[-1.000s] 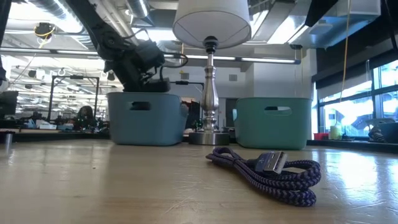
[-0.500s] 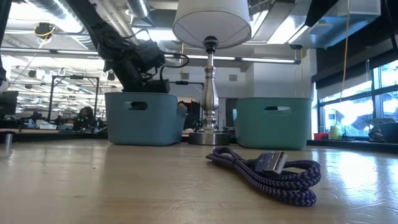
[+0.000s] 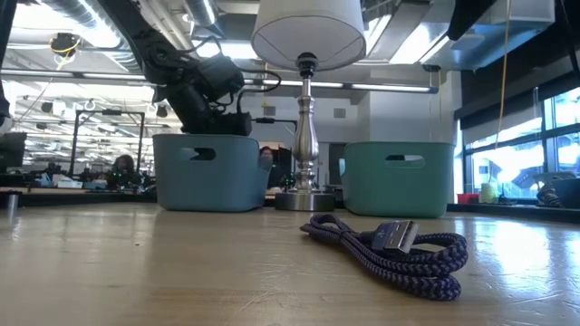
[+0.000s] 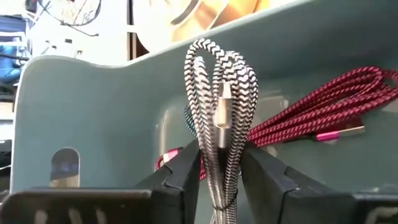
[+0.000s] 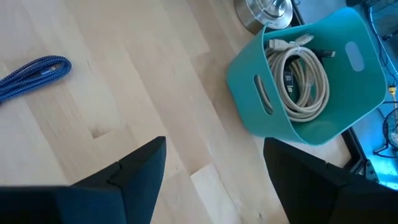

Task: Pick & Place USB Port
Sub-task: Put the white usb cable into the blue bin, then put the purple usb cable into the blue bin

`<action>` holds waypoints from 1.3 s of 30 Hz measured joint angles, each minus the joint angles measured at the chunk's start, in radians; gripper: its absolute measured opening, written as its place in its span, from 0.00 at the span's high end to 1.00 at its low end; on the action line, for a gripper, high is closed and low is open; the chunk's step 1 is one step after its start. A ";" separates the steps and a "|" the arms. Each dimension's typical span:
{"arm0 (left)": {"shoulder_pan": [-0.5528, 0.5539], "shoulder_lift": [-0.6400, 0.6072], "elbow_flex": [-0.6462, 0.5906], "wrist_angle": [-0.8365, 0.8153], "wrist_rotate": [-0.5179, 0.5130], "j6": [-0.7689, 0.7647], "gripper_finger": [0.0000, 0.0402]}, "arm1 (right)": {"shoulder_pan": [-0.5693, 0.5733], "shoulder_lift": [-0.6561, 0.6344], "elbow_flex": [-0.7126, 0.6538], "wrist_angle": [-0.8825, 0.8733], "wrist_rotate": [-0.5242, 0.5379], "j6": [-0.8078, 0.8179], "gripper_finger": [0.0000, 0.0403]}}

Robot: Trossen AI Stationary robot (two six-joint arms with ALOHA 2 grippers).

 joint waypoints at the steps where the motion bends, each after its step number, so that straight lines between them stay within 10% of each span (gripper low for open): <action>1: 0.000 0.000 0.000 -0.001 -0.009 0.006 0.73 | 0.000 0.000 0.000 0.000 -0.003 0.000 0.32; 22: -0.047 -0.129 0.069 -0.004 -0.218 0.155 0.68 | 0.000 0.000 0.000 0.007 -0.027 -0.008 0.46; 39: -0.260 -0.427 0.125 -0.531 -0.257 -0.185 0.70 | 0.051 0.000 0.000 0.004 -0.028 0.027 0.46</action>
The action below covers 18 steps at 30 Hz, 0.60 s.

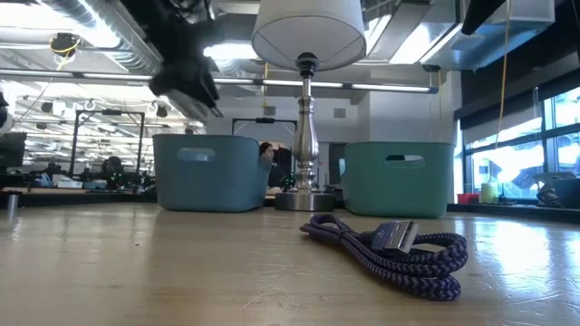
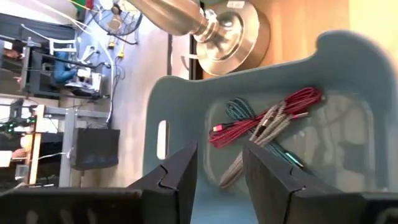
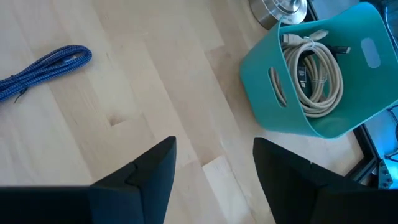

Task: Pick & Place USB Port
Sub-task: Put the purple usb cable into the blue bin

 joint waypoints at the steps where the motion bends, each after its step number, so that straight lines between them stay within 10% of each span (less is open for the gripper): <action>1: -0.018 -0.020 0.000 -0.020 -0.011 -0.026 0.70 | 0.000 0.000 0.000 0.001 0.000 0.000 0.46; 4: -0.074 -0.077 0.000 -0.062 0.036 -0.160 0.70 | 0.000 0.000 0.000 0.001 0.003 0.002 0.46; 10: -0.202 -0.089 -0.017 0.138 0.526 -0.426 0.70 | 0.000 0.000 0.000 0.002 0.037 0.012 0.46; 18: -0.438 0.125 -0.027 0.277 0.536 -0.276 0.72 | 0.004 0.000 0.000 0.007 0.025 0.018 0.46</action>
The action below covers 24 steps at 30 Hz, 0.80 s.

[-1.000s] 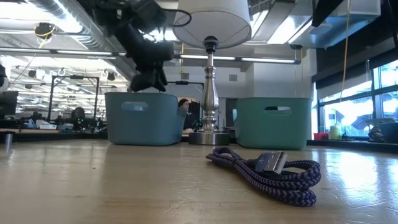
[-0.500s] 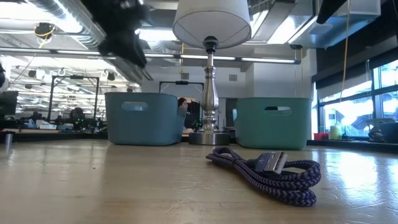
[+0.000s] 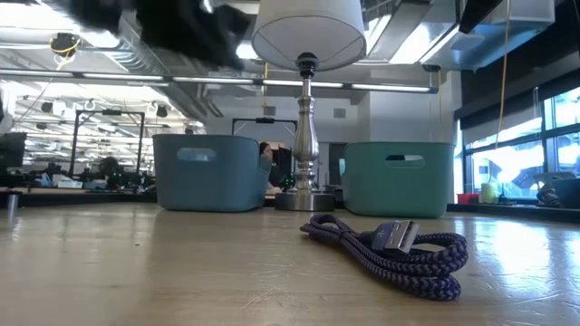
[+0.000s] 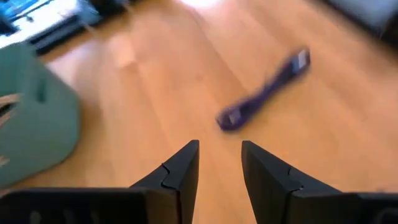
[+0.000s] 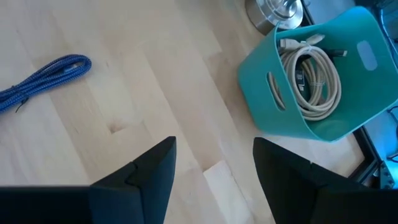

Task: Pick & Place USB Port
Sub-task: Put the purple usb cable into the blue bin

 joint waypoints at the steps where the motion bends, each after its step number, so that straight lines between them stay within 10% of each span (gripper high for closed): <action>1: -0.025 0.036 -0.001 0.003 -0.032 0.039 0.72 | 0.002 0.000 0.000 -0.001 -0.001 0.000 0.46; 7: -0.120 0.252 0.048 0.061 -0.257 0.171 0.71 | 0.004 0.000 0.000 -0.003 0.022 -0.003 0.46; 24: -0.210 0.655 0.371 0.023 -0.391 0.570 0.72 | 0.004 0.000 0.000 0.001 0.030 -0.002 0.46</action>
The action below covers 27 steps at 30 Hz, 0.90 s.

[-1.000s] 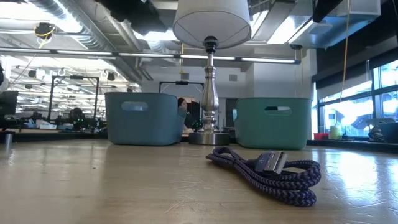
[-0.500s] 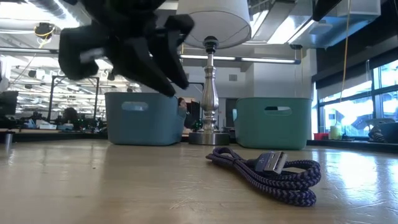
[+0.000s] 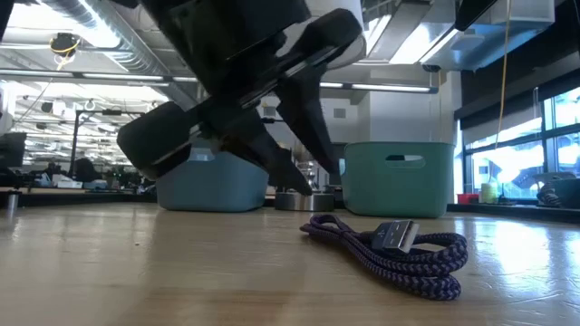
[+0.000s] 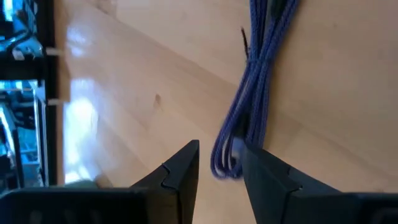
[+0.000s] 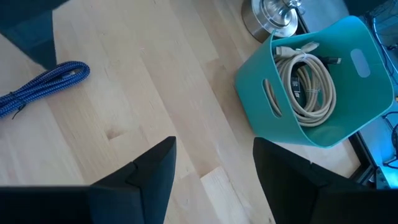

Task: Pick & Place USB Port
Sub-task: Put the purple usb cable into the blue bin

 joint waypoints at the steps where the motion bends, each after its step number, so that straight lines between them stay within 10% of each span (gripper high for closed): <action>1: 0.000 0.007 0.013 -0.006 0.009 0.001 0.71 | 0.000 0.000 0.000 0.000 0.000 0.000 0.46; 27: 0.023 0.103 0.046 0.055 0.241 -0.072 0.65 | 0.000 0.000 0.000 0.011 0.000 -0.001 0.46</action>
